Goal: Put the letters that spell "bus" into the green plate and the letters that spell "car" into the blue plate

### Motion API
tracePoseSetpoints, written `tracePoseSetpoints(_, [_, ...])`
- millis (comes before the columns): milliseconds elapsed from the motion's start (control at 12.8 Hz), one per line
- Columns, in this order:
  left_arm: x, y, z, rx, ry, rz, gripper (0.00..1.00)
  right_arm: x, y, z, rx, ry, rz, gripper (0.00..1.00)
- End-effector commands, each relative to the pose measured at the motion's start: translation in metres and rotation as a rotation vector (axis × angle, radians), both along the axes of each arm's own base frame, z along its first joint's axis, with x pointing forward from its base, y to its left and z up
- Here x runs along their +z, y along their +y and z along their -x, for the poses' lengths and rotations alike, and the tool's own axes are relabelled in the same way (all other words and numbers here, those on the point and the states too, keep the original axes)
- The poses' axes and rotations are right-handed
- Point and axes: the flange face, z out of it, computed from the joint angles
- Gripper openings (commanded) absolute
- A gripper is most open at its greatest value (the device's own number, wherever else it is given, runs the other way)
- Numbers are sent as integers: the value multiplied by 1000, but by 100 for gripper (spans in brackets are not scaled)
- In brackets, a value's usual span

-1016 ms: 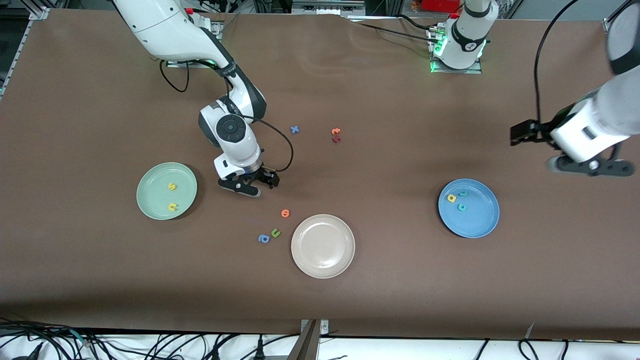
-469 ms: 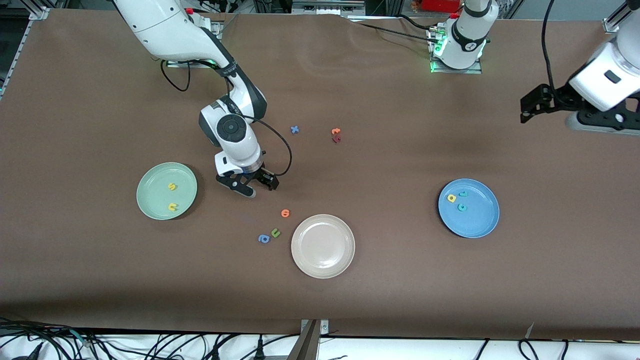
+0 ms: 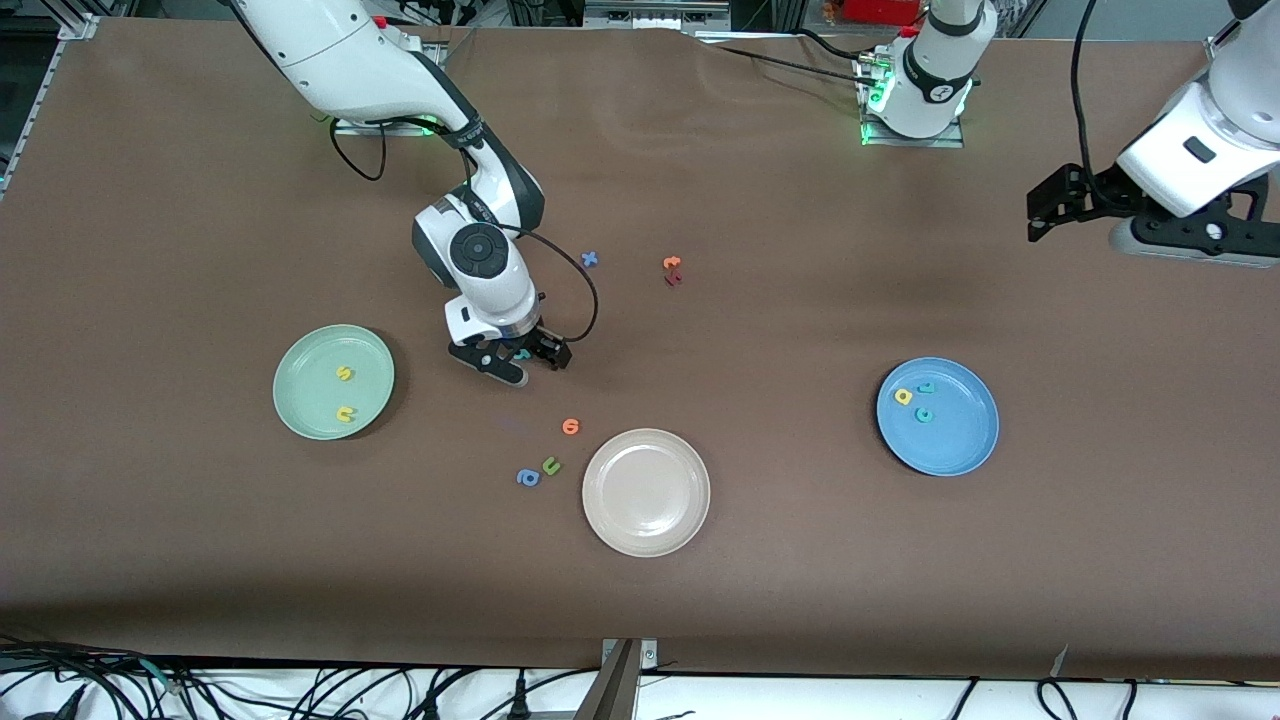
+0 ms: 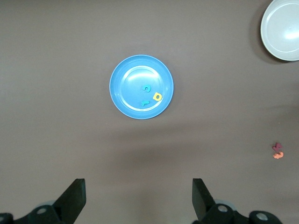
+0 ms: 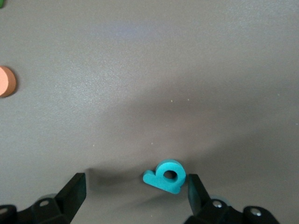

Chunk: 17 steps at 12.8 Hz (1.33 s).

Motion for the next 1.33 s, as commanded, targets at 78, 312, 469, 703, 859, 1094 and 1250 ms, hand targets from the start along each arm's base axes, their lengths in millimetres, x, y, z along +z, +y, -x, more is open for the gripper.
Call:
tracePoseSetpoints(78, [4, 0, 8, -18, -4, 1, 100, -7, -2, 5, -6, 13, 12, 96])
tracePoseSetpoints(312, [4, -2, 7, -13, -2, 1, 100, -9, -2, 5, -5, 14, 15, 96])
tracePoseSetpoints(469, [2, 2, 5, -8, 1, 3, 100, -9, -3, 5, -5, 13, 16, 85])
tracePoseSetpoints(703, [2, 1, 5, -4, 1, 5, 100, -6, -3, 3, -3, 6, 16, 63])
tracePoseSetpoints(859, [1, 5, 6, 1, 20, 10, 100, -3, -5, 1, -1, 1, 20, 54])
tracePoseSetpoints(1094, [0, 4, 10, -3, 44, 7, 100, -2, -7, -1, 10, -3, 21, 45])
tracePoseSetpoints(1250, [0, 5, 10, -6, 43, 9, 100, 0, -8, -2, 10, -6, 21, 38])
